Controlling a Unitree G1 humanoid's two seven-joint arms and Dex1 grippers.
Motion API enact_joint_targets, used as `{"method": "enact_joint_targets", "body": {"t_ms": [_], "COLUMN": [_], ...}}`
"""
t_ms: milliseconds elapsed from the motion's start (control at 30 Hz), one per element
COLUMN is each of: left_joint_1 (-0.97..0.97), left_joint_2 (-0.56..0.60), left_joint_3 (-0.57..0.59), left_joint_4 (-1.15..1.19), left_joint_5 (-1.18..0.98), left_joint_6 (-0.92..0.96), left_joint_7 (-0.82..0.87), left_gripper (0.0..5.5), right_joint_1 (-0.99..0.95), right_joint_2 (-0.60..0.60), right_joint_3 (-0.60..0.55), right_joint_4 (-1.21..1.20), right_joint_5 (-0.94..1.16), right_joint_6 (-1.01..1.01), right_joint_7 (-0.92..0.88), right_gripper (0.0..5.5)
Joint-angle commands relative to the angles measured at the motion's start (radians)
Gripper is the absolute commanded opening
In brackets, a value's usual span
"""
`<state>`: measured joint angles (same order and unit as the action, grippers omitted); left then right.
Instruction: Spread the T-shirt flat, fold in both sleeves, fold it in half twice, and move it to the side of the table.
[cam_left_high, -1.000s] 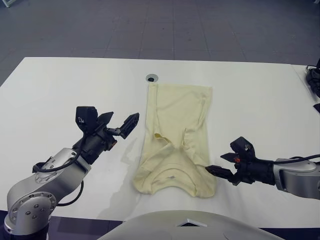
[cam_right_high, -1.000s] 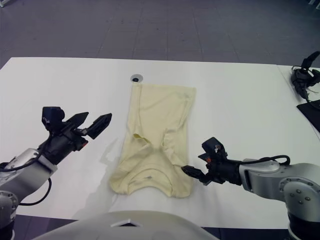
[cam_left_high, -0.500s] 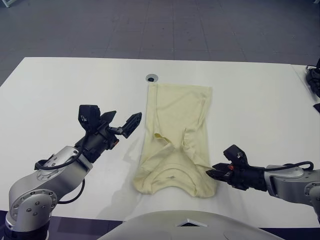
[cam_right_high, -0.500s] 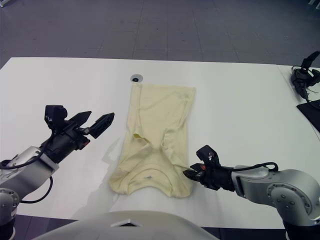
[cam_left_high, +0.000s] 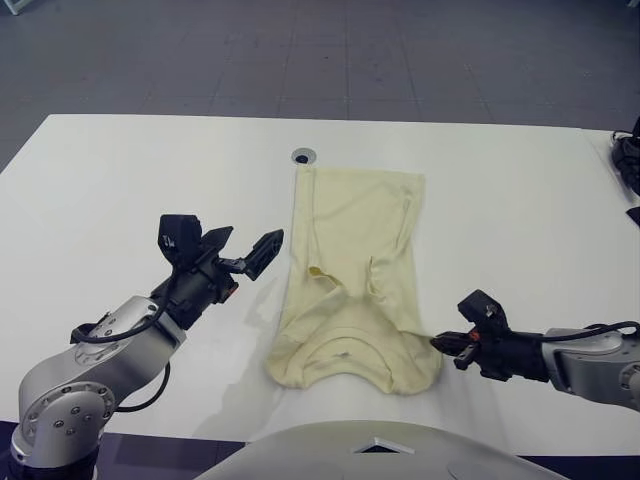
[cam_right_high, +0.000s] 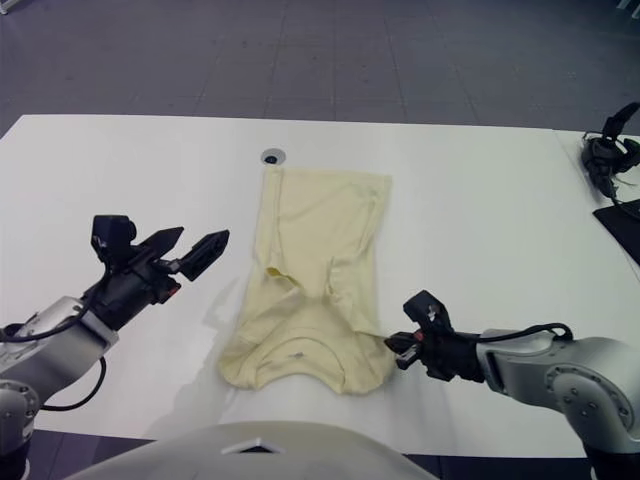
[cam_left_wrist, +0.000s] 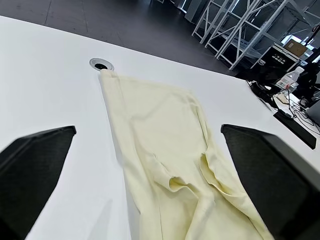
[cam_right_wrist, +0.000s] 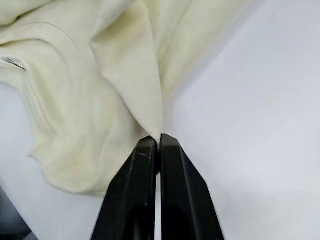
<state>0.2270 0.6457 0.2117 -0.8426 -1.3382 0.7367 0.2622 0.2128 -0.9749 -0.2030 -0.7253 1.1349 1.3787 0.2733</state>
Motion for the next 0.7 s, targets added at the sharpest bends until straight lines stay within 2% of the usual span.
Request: {"method": "enact_joint_targets", "body": {"t_ms": [33,267,433,700], "left_joint_1": [0.032,0.032,0.015,0.058], "left_joint_2": [-0.013,-0.017,-0.004,0.05], "left_joint_3": [-0.001,-0.021,-0.024,-0.041], "left_joint_4": [-0.025,-0.029,-0.02,-0.012], "left_joint_5": [0.019,0.034,0.029,0.083], "left_joint_6": [-0.02,-0.033,-0.027,0.015], "left_joint_7": [0.017,0.022,0.014,-0.044], "left_gripper": [5.4,5.4,5.4,5.4], "right_joint_1": [-0.002,0.072,0.134,0.073], "right_joint_2": [-0.082,-0.243,-0.286,-0.279], "right_joint_3": [-0.019,0.059,0.126,0.15], "right_joint_4": [-0.001,-0.139,-0.189,-0.159], "right_joint_5": [-0.042,-0.166,-0.3,-0.39], "right_joint_6": [-0.021,-0.132,-0.238,-0.367], "right_joint_7": [0.086,0.294,0.351,0.45], "right_gripper": [0.02,0.02,0.02,1.39]}}
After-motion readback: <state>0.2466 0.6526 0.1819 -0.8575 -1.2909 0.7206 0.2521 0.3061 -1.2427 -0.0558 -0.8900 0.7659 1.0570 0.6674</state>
